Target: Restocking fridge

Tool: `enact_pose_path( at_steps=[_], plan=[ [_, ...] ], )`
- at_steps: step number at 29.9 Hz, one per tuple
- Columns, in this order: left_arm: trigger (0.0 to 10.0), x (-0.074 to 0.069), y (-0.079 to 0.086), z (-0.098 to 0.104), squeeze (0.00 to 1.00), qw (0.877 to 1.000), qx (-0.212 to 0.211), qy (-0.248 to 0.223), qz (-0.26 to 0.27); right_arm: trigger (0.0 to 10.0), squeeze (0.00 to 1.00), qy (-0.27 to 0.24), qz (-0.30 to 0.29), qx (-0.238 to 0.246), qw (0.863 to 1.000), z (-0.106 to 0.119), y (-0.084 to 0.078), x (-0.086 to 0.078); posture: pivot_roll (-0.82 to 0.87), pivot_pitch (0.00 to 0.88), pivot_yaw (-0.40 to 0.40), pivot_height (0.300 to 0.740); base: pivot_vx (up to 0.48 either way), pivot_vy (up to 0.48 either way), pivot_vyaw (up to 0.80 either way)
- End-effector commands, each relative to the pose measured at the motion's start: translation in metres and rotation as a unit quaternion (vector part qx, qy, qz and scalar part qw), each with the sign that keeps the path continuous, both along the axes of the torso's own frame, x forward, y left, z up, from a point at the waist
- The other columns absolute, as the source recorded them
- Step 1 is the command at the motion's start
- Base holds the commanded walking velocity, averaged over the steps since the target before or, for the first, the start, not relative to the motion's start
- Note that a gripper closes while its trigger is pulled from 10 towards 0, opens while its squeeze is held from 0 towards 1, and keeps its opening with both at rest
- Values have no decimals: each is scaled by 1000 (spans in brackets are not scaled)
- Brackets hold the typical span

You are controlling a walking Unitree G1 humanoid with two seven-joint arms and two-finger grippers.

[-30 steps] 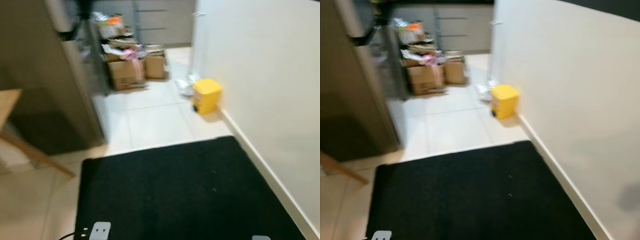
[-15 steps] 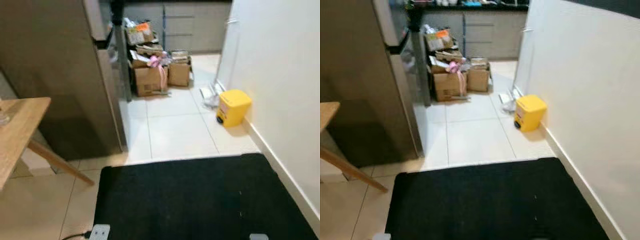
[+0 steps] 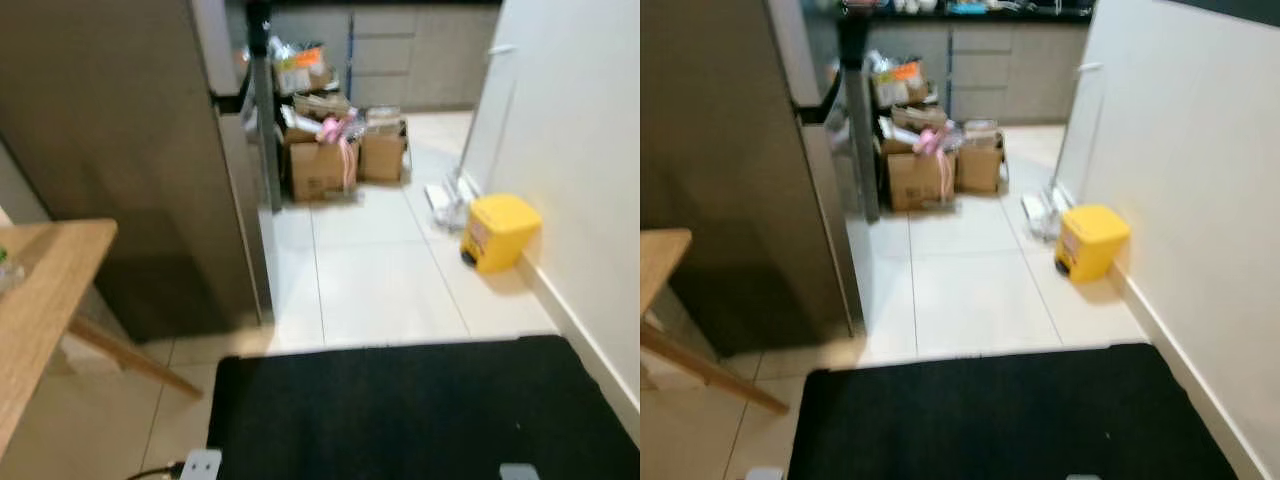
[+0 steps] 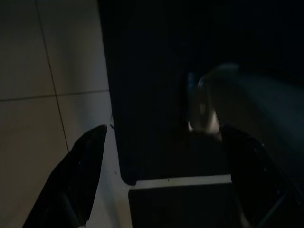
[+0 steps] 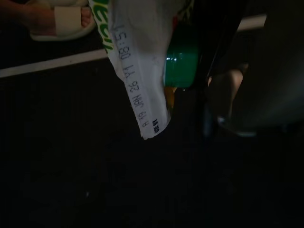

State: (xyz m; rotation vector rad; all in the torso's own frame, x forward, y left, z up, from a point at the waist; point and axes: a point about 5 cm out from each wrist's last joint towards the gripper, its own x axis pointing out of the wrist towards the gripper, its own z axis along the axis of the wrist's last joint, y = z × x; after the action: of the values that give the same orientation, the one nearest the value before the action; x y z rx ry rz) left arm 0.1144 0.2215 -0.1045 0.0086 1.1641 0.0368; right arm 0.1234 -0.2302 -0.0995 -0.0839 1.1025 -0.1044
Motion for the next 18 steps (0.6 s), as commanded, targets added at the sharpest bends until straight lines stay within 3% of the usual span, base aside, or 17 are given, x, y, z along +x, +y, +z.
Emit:
enact_pose_path(
  at_steps=[1,18],
  plan=[
    [10000,4,-1,1,0,1000,1,-4,-4,10000,0,12,0,3,1000,-2,1,-7,-30,0,-7,740,300,0,0],
    [10000,4,1,1,0,1000,1,-6,-8,10000,0,14,5,0,1000,-2,0,-8,-31,0,-8,740,297,0,0]
  ],
)
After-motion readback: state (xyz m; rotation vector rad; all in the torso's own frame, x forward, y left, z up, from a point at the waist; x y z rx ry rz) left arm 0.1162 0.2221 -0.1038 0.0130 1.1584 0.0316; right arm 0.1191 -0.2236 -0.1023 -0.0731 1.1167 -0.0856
